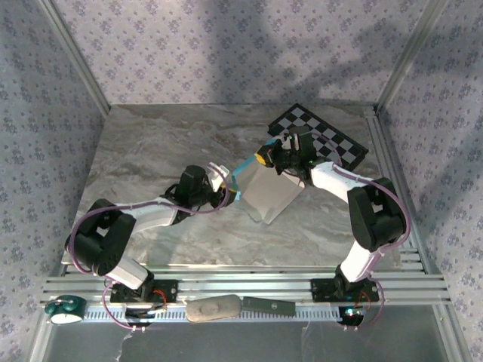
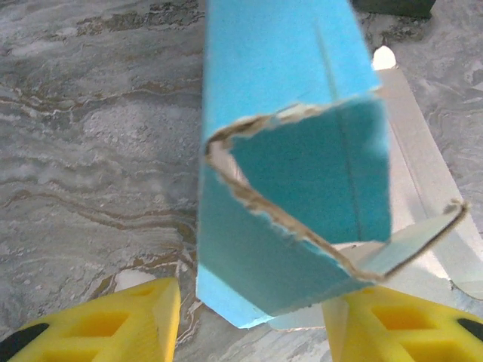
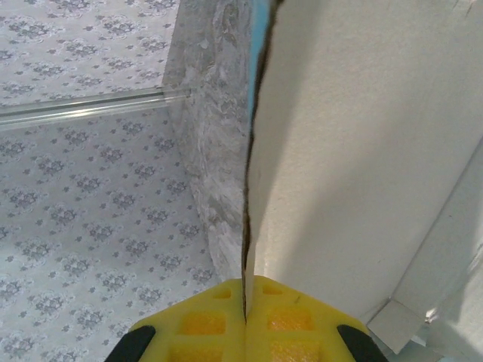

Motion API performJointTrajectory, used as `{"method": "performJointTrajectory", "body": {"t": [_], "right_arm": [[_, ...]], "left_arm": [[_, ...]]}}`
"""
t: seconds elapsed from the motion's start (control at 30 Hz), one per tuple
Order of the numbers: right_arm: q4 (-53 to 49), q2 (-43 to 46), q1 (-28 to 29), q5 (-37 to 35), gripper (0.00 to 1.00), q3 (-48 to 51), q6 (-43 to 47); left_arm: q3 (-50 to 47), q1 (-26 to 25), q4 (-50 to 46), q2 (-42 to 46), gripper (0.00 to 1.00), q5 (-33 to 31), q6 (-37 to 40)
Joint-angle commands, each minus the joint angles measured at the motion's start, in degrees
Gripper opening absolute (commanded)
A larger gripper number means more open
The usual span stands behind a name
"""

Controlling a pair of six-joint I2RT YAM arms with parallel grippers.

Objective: Fold the paper box

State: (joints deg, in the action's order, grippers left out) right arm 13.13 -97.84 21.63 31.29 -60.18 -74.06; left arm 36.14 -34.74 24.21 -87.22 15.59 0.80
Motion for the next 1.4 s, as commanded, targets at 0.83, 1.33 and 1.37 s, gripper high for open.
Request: {"method": "performJointTrajectory", "body": {"t": [0.83,1.33,1.37], "right_arm": [[19.01,-0.83,0.82,-0.75,0.0,9.99,0.71],[34.16,-0.42,2.45,-6.06,0.0,18.02,-0.29],[35.21,-0.55,2.43,-6.14,0.0,18.59,-0.2]], "left_arm": [[-1.17,-4.73,6.45,-1.71,0.5,-8.67,-4.44],[-2.39,-6.24,9.71,-2.88,0.45,-15.31,-10.72],[-2.4,-6.24,9.8,-2.8,0.44,-15.52,-10.88]]}}
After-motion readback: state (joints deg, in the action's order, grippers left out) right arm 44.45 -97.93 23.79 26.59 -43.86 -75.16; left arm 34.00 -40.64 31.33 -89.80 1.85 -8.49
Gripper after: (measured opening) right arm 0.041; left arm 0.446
